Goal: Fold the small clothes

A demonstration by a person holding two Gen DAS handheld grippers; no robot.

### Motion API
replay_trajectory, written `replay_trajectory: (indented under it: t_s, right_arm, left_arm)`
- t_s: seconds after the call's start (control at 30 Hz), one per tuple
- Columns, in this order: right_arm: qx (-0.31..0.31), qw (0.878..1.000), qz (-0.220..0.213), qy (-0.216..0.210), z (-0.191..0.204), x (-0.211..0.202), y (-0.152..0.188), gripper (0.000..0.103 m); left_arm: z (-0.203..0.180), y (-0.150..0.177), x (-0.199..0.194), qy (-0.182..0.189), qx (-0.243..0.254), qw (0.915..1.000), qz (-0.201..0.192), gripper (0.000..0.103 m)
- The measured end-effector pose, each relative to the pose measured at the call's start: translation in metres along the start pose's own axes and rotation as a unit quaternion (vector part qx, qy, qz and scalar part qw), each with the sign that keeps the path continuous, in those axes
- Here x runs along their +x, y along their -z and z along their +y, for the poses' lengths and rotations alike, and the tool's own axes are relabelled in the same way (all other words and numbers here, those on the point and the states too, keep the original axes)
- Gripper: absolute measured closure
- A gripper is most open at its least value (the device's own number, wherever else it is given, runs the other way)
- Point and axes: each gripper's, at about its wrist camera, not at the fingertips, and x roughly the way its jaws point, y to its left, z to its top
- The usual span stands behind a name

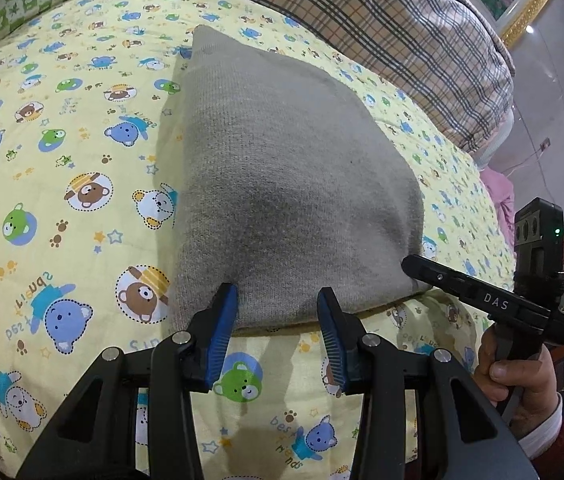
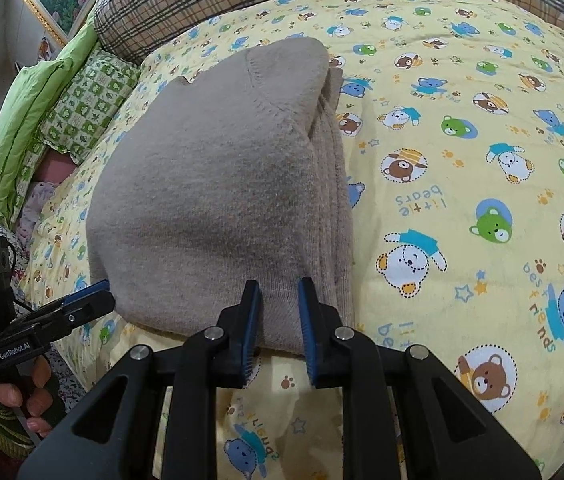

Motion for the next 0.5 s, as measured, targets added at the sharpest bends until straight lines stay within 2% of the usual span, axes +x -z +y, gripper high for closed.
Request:
replay_trajectory:
  t_s: [0.27, 0.37, 0.5]
  right_arm:
    - [0.012, 1.000, -0.006, -0.005, -0.002, -0.006, 0.003, 0.083]
    - [0.021, 1.000, -0.008, -0.008, -0.002, -0.014, 0.003, 0.080]
    - [0.018, 0.999, -0.032, 0.006, 0.003, -0.033, -0.005, 0.079]
  left_arm:
    - [-0.007, 0.001, 0.000, -0.017, 0.020, 0.9997, 0.000, 0.055]
    - [-0.008, 0.000, -0.009, -0.009, 0.017, 0.9998, 0.001, 0.051]
    - [-0.005, -0.006, -0.033, -0.011, 0.011, 0.9996, -0.026, 0.047]
